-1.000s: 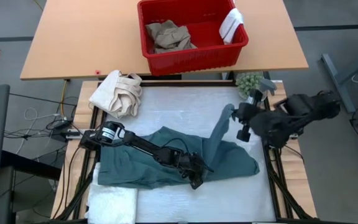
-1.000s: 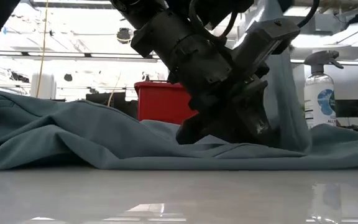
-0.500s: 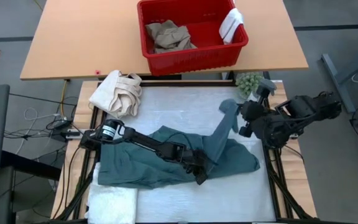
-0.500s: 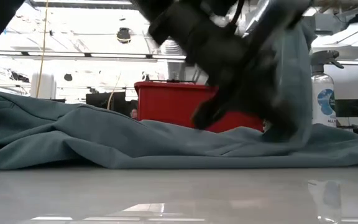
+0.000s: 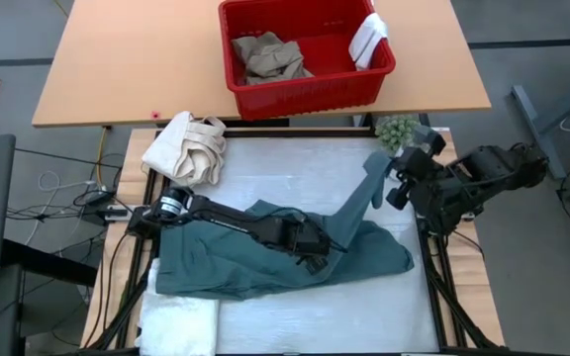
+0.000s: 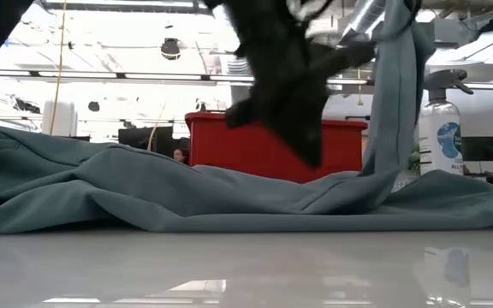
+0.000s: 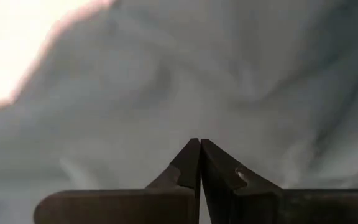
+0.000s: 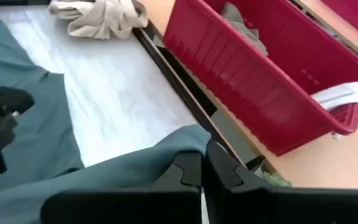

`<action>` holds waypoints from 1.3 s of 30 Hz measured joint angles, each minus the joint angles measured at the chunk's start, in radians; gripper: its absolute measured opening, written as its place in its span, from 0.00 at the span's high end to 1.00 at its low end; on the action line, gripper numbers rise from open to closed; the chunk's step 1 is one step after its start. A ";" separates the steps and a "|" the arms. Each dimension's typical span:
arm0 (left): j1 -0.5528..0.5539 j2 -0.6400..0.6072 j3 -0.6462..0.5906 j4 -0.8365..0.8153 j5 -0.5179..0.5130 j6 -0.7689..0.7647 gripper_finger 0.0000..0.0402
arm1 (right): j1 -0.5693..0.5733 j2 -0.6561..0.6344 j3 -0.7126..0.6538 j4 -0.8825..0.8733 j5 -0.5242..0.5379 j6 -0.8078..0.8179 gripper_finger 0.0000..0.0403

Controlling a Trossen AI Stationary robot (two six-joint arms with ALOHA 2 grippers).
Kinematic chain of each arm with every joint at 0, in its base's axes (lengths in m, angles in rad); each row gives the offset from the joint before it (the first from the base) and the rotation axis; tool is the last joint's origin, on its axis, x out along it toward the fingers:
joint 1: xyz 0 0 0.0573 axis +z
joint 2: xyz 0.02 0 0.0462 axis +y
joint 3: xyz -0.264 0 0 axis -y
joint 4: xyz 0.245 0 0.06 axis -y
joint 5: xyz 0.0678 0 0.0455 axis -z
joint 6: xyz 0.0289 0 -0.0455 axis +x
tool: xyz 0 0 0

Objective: Fold Laundry from Bin
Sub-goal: Fold the blue pants

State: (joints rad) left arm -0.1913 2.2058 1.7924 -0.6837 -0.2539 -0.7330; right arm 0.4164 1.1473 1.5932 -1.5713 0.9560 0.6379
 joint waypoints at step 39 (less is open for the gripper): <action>-0.081 -0.586 -0.245 -0.077 -0.046 -0.111 1.00 | 0.004 0.400 -0.230 1.051 -0.412 -0.579 0.95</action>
State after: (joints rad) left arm -0.2726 1.6199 1.5478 -0.7606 -0.2995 -0.8441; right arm 0.4203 1.5471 1.3636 -0.5202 0.5436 0.0589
